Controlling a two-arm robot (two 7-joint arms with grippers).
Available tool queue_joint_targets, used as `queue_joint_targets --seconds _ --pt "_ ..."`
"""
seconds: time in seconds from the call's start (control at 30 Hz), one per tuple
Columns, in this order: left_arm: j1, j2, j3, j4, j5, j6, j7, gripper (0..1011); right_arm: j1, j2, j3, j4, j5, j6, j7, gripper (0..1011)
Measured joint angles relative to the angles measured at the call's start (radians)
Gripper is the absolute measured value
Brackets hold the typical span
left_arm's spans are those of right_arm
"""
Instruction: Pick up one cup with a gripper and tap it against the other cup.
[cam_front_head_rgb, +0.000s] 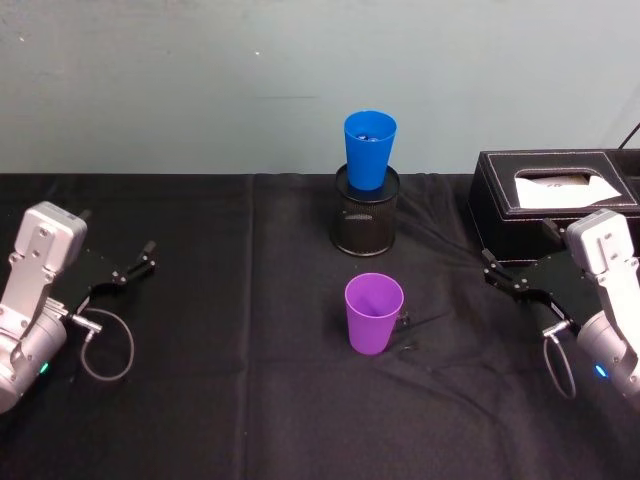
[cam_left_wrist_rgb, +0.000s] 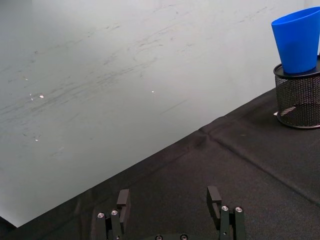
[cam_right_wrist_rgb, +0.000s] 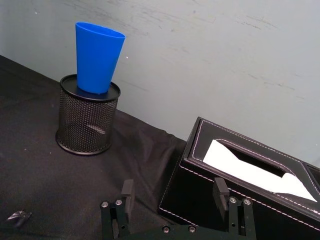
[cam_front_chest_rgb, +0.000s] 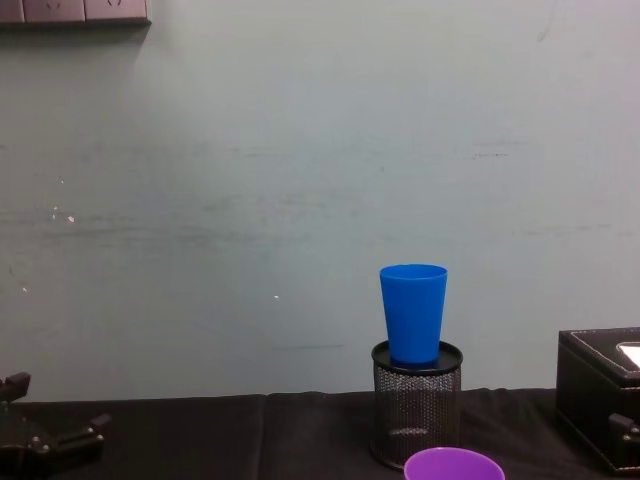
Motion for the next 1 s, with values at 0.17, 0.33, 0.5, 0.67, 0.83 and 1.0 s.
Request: queue_joint_targets --seconds 0.17,0.33,0.5,0.67,0.83,1.0 --pt "0.0 0.0 0.0 0.0 0.0 0.0 0.0 1000 0.0 0.0 0.0 0.0 0.0 0.0 0.0 1000" --pt "0.0 0.0 0.0 0.0 0.0 0.0 0.0 1000 0.0 0.0 0.0 0.0 0.0 0.0 -0.001 1000" --pt "0.0 0.0 0.0 0.0 0.0 0.0 0.0 1000 0.0 0.0 0.0 0.0 0.0 0.0 -0.001 1000" --pt "0.0 0.0 0.0 0.0 0.0 0.0 0.0 1000 0.0 0.0 0.0 0.0 0.0 0.0 -0.001 1000" --pt "0.0 0.0 0.0 0.0 0.0 0.0 0.0 1000 0.0 0.0 0.0 0.0 0.0 0.0 -0.001 1000" --pt "0.0 0.0 0.0 0.0 0.0 0.0 0.0 1000 0.0 0.0 0.0 0.0 0.0 0.0 -0.001 1000"
